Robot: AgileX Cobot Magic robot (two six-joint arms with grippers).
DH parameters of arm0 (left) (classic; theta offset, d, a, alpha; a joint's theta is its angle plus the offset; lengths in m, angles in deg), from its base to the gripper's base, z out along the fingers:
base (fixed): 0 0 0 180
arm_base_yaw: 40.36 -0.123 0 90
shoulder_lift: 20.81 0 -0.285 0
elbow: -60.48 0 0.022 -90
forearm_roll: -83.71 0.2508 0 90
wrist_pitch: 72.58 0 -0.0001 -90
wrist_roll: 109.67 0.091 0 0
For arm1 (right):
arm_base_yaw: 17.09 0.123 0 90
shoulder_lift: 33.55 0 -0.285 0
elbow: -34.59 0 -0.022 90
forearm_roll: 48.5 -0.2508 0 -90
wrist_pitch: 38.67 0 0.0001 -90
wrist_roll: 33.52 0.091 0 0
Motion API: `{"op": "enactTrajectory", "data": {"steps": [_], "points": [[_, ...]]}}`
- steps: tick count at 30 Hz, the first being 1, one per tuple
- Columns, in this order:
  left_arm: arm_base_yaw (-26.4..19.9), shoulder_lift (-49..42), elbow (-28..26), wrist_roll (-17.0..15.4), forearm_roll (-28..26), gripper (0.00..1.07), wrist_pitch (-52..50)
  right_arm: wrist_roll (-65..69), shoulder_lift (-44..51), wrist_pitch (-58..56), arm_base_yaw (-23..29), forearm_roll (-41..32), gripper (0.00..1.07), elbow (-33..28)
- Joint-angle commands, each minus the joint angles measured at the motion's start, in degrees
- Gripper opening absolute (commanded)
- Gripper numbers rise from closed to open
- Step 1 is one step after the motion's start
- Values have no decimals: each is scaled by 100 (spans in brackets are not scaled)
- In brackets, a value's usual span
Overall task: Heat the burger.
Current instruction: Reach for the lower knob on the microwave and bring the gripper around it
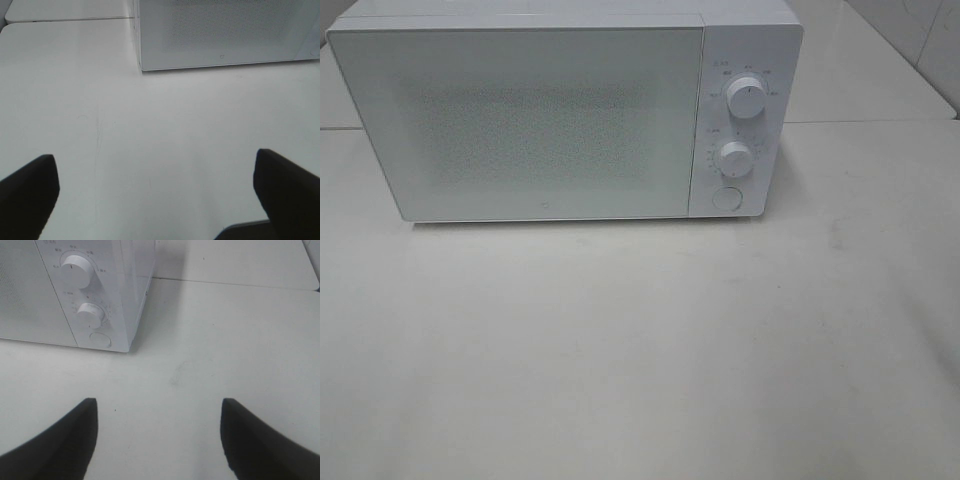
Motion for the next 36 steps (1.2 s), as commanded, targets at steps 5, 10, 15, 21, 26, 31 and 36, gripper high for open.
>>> {"op": "enactTrajectory", "data": {"steps": [5, 10, 15, 21, 26, 31, 36], "points": [[-6, -92, 17, -34, -23, 98, -80, 269, -751, 1106, -29, 17, 68, -172], [-6, -92, 17, -34, -23, 98, -80, 327, -1169, 2332, -29, 11, 68, -590], [-6, -92, 17, -34, -23, 98, -80, 309, -1507, 3587, -23, 11, 68, -997], [-6, -92, 17, -34, -23, 98, -80, 275, -1925, 4836, 11, 11, 68, -1324], [-6, -92, 17, -34, -23, 98, -80, -63, -2361, 5483, 11, -172, 68, -1438], [-6, -92, 17, -34, -23, 98, -80, -819, -2716, 5947, 212, -1071, 68, -1547], [-6, -92, 17, -34, -23, 98, -80, -1610, -2962, 6406, 808, -1690, 68, -1621]]}}
